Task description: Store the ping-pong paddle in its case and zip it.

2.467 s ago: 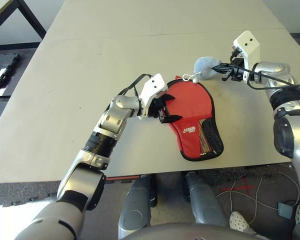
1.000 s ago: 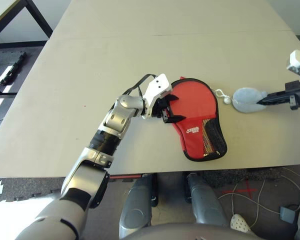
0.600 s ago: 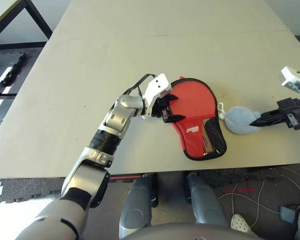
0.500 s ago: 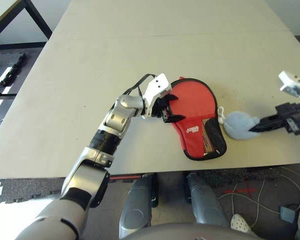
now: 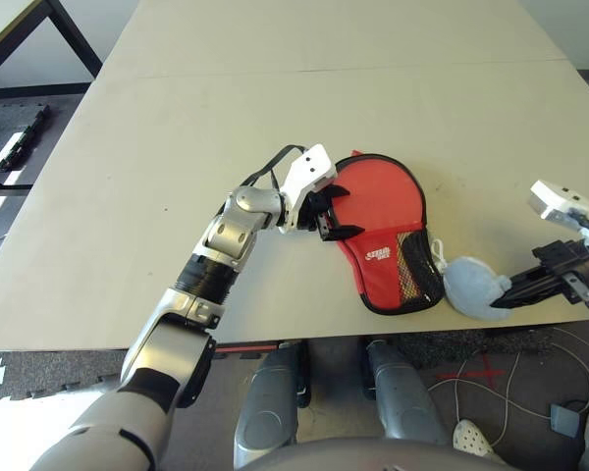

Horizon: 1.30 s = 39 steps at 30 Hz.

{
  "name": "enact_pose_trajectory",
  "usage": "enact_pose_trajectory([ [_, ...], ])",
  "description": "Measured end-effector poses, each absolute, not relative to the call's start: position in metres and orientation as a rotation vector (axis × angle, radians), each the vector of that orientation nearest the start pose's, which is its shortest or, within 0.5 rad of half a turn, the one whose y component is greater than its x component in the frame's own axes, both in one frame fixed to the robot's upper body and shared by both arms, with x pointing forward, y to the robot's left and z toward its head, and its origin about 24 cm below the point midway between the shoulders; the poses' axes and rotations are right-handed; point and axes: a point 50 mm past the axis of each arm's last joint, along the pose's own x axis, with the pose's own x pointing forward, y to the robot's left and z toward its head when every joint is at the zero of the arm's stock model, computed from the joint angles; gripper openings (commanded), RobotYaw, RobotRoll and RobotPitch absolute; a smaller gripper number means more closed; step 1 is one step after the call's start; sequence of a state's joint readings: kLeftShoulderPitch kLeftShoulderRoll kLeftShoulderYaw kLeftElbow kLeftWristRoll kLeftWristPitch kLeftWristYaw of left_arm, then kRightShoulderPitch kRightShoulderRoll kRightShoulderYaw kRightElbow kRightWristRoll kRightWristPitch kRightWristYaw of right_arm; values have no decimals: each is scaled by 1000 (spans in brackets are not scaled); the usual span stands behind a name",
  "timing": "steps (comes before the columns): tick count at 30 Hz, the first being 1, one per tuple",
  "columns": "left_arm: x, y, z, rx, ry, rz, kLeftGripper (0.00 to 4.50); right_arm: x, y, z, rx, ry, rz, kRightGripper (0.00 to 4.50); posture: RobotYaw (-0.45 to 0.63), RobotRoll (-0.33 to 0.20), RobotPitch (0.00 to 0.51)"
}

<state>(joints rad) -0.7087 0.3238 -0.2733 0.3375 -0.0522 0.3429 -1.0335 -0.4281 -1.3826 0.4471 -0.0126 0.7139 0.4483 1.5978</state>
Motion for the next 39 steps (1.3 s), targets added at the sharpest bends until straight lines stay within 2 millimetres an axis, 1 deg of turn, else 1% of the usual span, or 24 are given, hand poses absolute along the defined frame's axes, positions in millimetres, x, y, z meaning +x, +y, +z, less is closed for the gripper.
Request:
enact_pose_trajectory([
  [4, 336, 94, 122, 399, 241, -1215, 4500, 219, -260, 156, -244, 915, 1584, 9, -109, 0, 218],
  [9, 337, 94, 121, 398, 242, -1213, 4500, 212, -259, 154, -236, 943, 1605, 9, -106, 0, 221],
  [12, 337, 95, 121, 397, 243, -1211, 4500, 213, -258, 154, -243, 933, 1606, 9, -106, 0, 222],
  [14, 337, 95, 121, 396, 244, -1209, 4500, 218, -257, 156, -253, 896, 1602, 556, -105, 0, 220],
  [15, 337, 95, 121, 396, 245, -1208, 4500, 221, -256, 156, -259, 881, 1598, 723, -105, 0, 220],
  [17, 338, 95, 121, 396, 246, -1207, 4500, 228, -256, 159, -288, 865, 1566, 1410, -105, 0, 220],
  [20, 338, 96, 121, 396, 246, -1205, 4500, 236, -263, 165, -339, 868, 1500, 2314, -104, 0, 217],
  [24, 338, 97, 122, 399, 246, -1202, 4500, 241, -270, 171, -343, 861, 1448, 3500, -103, 0, 214],
  [27, 337, 98, 124, 407, 242, -1203, 4500, 248, -275, 183, -344, 822, 1406, 4442, -103, 0, 211],
  [29, 336, 98, 126, 413, 235, -1208, 4500, 253, -278, 192, -335, 789, 1377, 4480, -104, 0, 210],
  [31, 334, 100, 131, 406, 229, -1219, 4500, 263, -279, 203, -306, 732, 1344, 4480, -104, 0, 210],
  [35, 328, 105, 138, 346, 245, -1235, 4500, 277, -285, 214, -227, 635, 1282, 4480, -100, 0, 211],
  [38, 328, 113, 155, 275, 192, -1199, 4500, 291, -288, 218, -162, 532, 1225, 4480, -83, 0, 213],
  [39, 329, 120, 163, 238, 171, -1158, 4500, 301, -288, 221, -150, 445, 1174, 4480, -79, 0, 213],
])
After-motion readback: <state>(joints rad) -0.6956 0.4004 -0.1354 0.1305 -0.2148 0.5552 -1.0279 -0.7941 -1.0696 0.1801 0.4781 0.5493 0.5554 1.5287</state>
